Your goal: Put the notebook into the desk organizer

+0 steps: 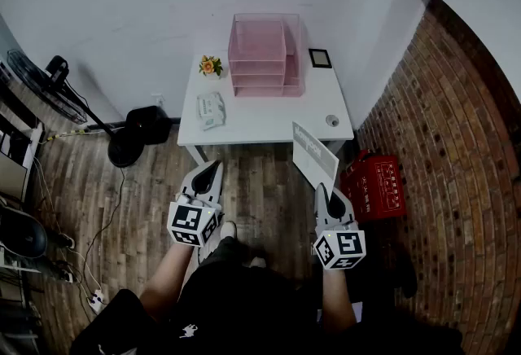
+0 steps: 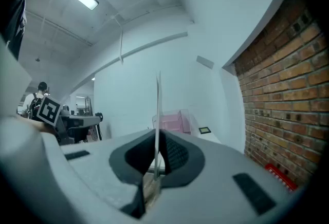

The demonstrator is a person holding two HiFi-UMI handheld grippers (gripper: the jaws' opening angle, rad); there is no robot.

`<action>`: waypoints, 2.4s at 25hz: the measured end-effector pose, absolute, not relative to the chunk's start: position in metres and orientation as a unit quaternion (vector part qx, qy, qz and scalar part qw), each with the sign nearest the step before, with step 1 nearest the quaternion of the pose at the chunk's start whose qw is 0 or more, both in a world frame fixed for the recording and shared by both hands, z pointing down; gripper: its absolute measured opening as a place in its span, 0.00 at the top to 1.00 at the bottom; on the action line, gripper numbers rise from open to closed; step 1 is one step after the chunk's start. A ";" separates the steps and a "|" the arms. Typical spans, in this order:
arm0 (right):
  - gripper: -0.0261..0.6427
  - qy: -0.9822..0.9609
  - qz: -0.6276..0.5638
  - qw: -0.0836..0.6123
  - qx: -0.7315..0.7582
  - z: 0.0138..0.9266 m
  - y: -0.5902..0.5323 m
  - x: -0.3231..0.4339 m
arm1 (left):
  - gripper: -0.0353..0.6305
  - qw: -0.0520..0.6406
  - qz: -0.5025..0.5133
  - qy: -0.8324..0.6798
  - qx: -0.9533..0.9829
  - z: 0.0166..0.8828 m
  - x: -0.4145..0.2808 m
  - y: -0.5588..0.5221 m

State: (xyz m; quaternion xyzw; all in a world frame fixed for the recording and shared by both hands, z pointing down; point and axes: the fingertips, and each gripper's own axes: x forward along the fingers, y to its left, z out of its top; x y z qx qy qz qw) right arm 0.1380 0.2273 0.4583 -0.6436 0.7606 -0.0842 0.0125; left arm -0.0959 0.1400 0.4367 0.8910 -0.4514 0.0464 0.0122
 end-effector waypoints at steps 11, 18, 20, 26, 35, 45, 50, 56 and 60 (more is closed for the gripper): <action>0.94 0.763 -0.094 0.028 -0.638 0.459 0.204 0.127 | 0.94 0.019 0.052 -0.448 0.892 0.446 -0.104 0.116; 0.94 0.760 -0.096 0.020 -0.643 0.457 0.167 0.117 | 0.94 0.030 0.048 -0.440 0.896 0.452 -0.112 0.073; 0.94 0.758 -0.095 0.019 -0.645 0.455 0.153 0.114 | 0.94 0.034 0.044 -0.437 0.898 0.453 -0.114 0.056; 0.94 0.748 -0.094 0.008 -0.657 0.448 0.105 0.098 | 0.94 0.036 0.038 -0.421 0.905 0.448 -0.125 0.002; 0.94 0.732 -0.087 -0.016 -0.675 0.441 0.046 0.076 | 0.94 0.045 0.044 -0.386 0.920 0.453 -0.130 -0.062; 0.94 0.746 -0.090 -0.041 -0.658 0.449 -0.018 0.046 | 0.94 0.049 0.081 -0.377 0.922 0.480 -0.154 -0.101; 0.94 0.761 -0.090 -0.042 -0.641 0.449 -0.051 0.052 | 0.94 0.061 0.084 -0.400 0.911 0.490 -0.158 -0.122; 0.94 0.784 -0.081 -0.043 -0.614 0.452 -0.094 0.075 | 0.94 0.070 0.077 -0.416 0.903 0.488 -0.133 -0.146; 0.94 0.800 -0.072 -0.042 -0.595 0.448 -0.122 0.093 | 0.94 0.064 0.077 -0.422 0.901 0.482 -0.111 -0.167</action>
